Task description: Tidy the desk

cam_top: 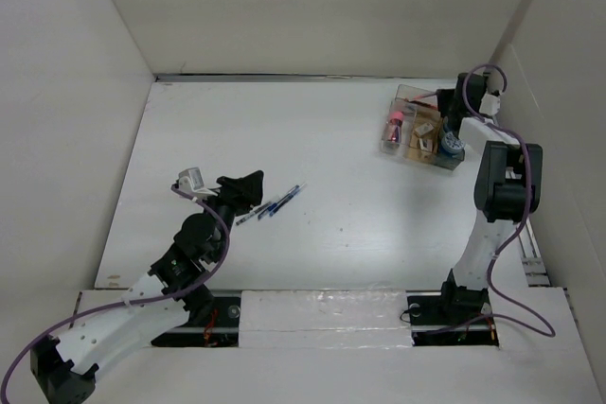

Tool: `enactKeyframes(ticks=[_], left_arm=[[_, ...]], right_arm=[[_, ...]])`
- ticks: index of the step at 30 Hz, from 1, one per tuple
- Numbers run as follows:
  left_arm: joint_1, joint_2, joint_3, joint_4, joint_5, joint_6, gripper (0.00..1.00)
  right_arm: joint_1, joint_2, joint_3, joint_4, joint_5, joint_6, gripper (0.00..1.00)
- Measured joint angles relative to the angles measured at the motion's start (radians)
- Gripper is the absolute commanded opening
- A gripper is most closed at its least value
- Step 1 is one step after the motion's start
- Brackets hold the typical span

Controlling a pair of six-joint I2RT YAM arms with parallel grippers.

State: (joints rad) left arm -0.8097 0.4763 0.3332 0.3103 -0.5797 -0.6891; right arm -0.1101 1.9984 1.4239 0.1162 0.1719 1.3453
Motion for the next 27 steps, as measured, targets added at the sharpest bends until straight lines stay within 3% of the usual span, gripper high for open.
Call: enactKeyframes(ticks=[17,24,27], left_arm=[[0.000,0.022,0.000,0.008,-0.002,0.001,0.64],[0.000,0.037,0.000,0.008,-0.005,0.005,0.64],[0.000,0.039,0.000,0.008,-0.005,0.005,0.64]], right_arm=[[-0.009,0.057,0.043,-0.017,0.200,0.053,0.16],[-0.016,0.085,0.067,-0.027,0.218,0.039,0.27],[-0.018,0.094,0.068,-0.035,0.213,0.036,0.40]])
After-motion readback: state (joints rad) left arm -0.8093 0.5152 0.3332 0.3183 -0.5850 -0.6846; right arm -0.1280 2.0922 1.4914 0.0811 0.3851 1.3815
